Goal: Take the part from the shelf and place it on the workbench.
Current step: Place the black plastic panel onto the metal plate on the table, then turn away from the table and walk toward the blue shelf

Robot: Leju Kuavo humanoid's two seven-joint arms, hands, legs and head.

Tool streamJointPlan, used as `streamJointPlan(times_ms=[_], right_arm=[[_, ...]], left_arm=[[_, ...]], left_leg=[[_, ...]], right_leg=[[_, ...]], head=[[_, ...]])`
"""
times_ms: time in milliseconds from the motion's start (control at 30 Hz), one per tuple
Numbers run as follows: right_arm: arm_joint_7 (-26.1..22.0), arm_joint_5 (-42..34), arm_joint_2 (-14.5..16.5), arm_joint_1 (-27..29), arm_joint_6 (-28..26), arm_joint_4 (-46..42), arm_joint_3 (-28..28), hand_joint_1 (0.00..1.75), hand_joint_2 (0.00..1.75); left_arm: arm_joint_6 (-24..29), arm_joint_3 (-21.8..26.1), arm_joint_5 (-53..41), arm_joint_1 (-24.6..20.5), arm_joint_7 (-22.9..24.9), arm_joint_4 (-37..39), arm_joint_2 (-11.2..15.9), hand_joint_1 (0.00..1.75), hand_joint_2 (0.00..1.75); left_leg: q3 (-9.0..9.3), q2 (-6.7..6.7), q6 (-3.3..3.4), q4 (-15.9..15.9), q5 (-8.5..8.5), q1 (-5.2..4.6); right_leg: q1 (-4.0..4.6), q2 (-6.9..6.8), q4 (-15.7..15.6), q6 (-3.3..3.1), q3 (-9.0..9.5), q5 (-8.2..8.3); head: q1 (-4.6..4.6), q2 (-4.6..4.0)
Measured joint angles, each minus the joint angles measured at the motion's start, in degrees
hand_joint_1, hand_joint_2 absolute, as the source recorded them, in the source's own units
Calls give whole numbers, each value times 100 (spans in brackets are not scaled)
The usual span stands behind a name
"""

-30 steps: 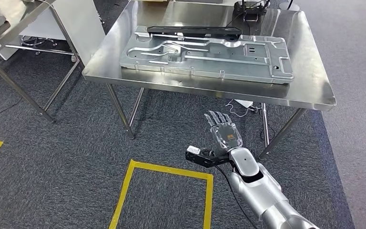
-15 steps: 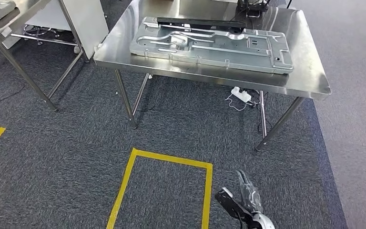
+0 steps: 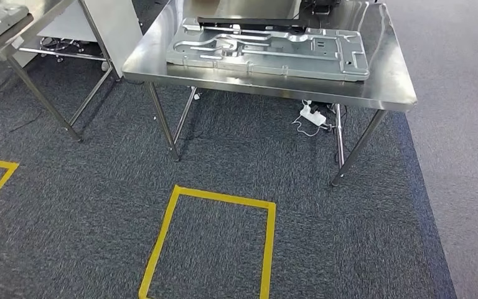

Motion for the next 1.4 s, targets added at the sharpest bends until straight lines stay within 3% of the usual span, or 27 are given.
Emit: streamJointPlan(times_ms=[67, 133, 167, 233, 267, 333, 400, 433, 467, 500, 533, 600, 667, 733, 800, 900, 967, 1000, 1067, 1133, 1167, 1233, 1300, 1333, 1400], right_arm=[[286, -114, 84, 37, 116, 133, -230, 0, 0], [370, -147, 153, 62, 150, 224, -397, 0, 0], [388, -156, 178, 64, 153, 256, -453, 0, 0], [420, -169, 202, 54, 153, 297, -533, 0, 0], [451, -181, 208, 51, 164, 312, -564, 0, 0], [648, -232, 214, 53, 251, 345, -633, 0, 0], [1038, -298, 233, 56, 409, 378, -723, 0, 0], [1220, -317, 250, 56, 483, 389, -768, 0, 0], [1353, -327, 272, 58, 541, 398, -807, 0, 0], [1419, -329, 296, 63, 583, 403, -838, 0, 0], [1428, -323, 316, 67, 625, 407, -861, 0, 0], [1346, -298, 345, 79, 698, 412, -896, 0, 0], [1202, -253, 362, 75, 781, 416, -922, 0, 0], [1089, -198, 385, 54, 871, 418, -934, 0, 0], [1045, -148, 410, 39, 935, 419, -936, 0, 0], [1037, -103, 423, 47, 968, 427, -937, 0, 0], [1037, -96, 426, 51, 969, 435, -938, 0, 0], [1037, -96, 432, 49, 969, 436, -938, 0, 0], [1036, -96, 445, 41, 969, 436, -938, 0, 0], [1036, -96, 454, 33, 969, 436, -938, 0, 0], [1036, -96, 455, 25, 969, 436, -938, 0, 0], [1035, -96, 457, 1, 969, 437, -939, 0, 0], [1034, -96, 460, -13, 969, 437, -940, 0, 0], [1034, -96, 460, -8, 969, 437, -941, 0, 0], [1038, -93, 460, 8, 970, 437, -943, 0, 0]], left_arm=[[70, 207, 180, -9, 19, 0, -5, 0, 0], [97, 335, 218, -21, 25, 0, -8, 0, 0], [102, 375, 228, -27, 25, 0, -11, 0, 0], [105, 446, 239, -27, 26, 0, -27, 0, 0], [107, 474, 241, -23, 27, -1, -38, 0, 0], [116, 515, 242, -19, 37, -2, -57, 0, 0], [131, 534, 239, -20, 49, -2, -62, 0, 0], [142, 540, 235, -20, 51, -2, -64, 0, 0], [156, 544, 233, -17, 53, -1, -66, 0, 0], [172, 547, 230, -14, 54, -1, -69, 0, 0], [191, 551, 229, -13, 56, -1, -77, 0, 0], [227, 559, 222, -20, 61, -1, -100, 0, 0], [269, 570, 204, -30, 65, 0, -120, 0, 0], [307, 577, 188, -28, 71, -1, -127, 0, 0], [335, 581, 184, -23, 80, -2, -126, 0, 0], [363, 583, 183, -27, 93, -2, -128, 0, 0], [366, 583, 182, -17, 97, -2, -131, 0, 0], [367, 584, 181, -9, 98, -3, -131, 0, 0], [372, 585, 182, -7, 99, -3, -126, 0, 0], [375, 586, 182, -19, 98, -2, -124, 0, 0], [375, 586, 181, -22, 98, -2, -125, 0, 0], [375, 591, 181, -14, 99, -2, -125, 0, 0], [375, 595, 181, -7, 100, -2, -126, 0, 0], [375, 597, 181, -10, 101, -3, -127, 0, 0], [375, 598, 182, -15, 100, -3, -127, 0, 0]], left_leg=[[528, 114, 21, -670, 227, -9], [979, 254, 74, -1387, 166, -48], [1059, 278, 105, -1572, 93, -67], [1039, 197, 182, -1676, 90, -56], [1025, 155, 224, -1702, 117, -41], [979, 87, 305, -1726, 196, -21], [905, 3, 348, -1712, 253, -34], [871, -50, 353, -1698, 275, -42], [842, -112, 350, -1679, 291, -48], [820, -179, 344, -1657, 302, -52], [807, -244, 337, -1637, 308, -56], [780, -356, 312, -1606, 320, -64], [728, -443, 256, -1588, 349, -57], [683, -519, 186, -1589, 380, -51], [601, -402, 130, -1441, 263, -57], [140, -154, 42, -467, -286, -16], [-59, -118, -15, 12, -427, 24], [12, -92, -37, -78, -330, 41], [440, 71, -55, -835, 3, 65], [754, 244, -25, -1444, 183, 52], [784, 278, 4, -1528, 180, 36], [760, 176, 77, -1524, 214, 21], [751, 80, 166, -1569, 280, 40], [738, 32, 208, -1588, 317, 53], [683, -69, 259, -1585, 363, 45]], right_leg=[[7, -69, 83, 28, -102, 33], [24, -149, 161, 80, -162, 56], [33, -196, 183, 112, -183, 72], [38, -270, 200, 181, -200, 94], [32, -218, 250, 218, -221, 42], [10, -2, 647, 281, -379, -282], [-6, 149, 1370, 315, -657, -705], [-8, 165, 1644, 321, -747, -809], [-8, 173, 1734, 318, -747, -802], [-8, 189, 1599, 304, -638, -686], [-7, 231, 1268, 279, -435, -500], [-2, 440, 509, 201, -13, -225], [12, 567, 174, 146, 144, -184], [3, 482, 111, 106, 152, -165], [-31, 350, 19, 41, 180, -113], [-38, 111, -18, -13, 160, -82], [-35, -40, 15, -11, 121, -85], [-40, -107, 41, -1, 103, -91], [-50, -227, 119, 44, 73, -121], [-33, -323, 193, 116, 62, -160], [-23, -362, 209, 155, 64, -169], [-25, -431, 203, 230, 84, -164], [-54, -295, 308, 299, 55, -284], [-67, -152, 510, 322, -29, -450], [-76, 113, 1232, 341, -340, -890]], head=[[-1, 0], [1, 0], [2, 0], [3, 0], [4, 0], [4, 0], [4, 0], [3, 0], [4, 0], [4, 0], [3, 0], [3, 0], [3, 0], [4, 0], [2, 0], [-2, 0], [-3, 0], [-3, 0], [-4, 0], [-3, 0], [-2, 0], [-2, 0], [1, 0], [2, 0], [3, 0]])
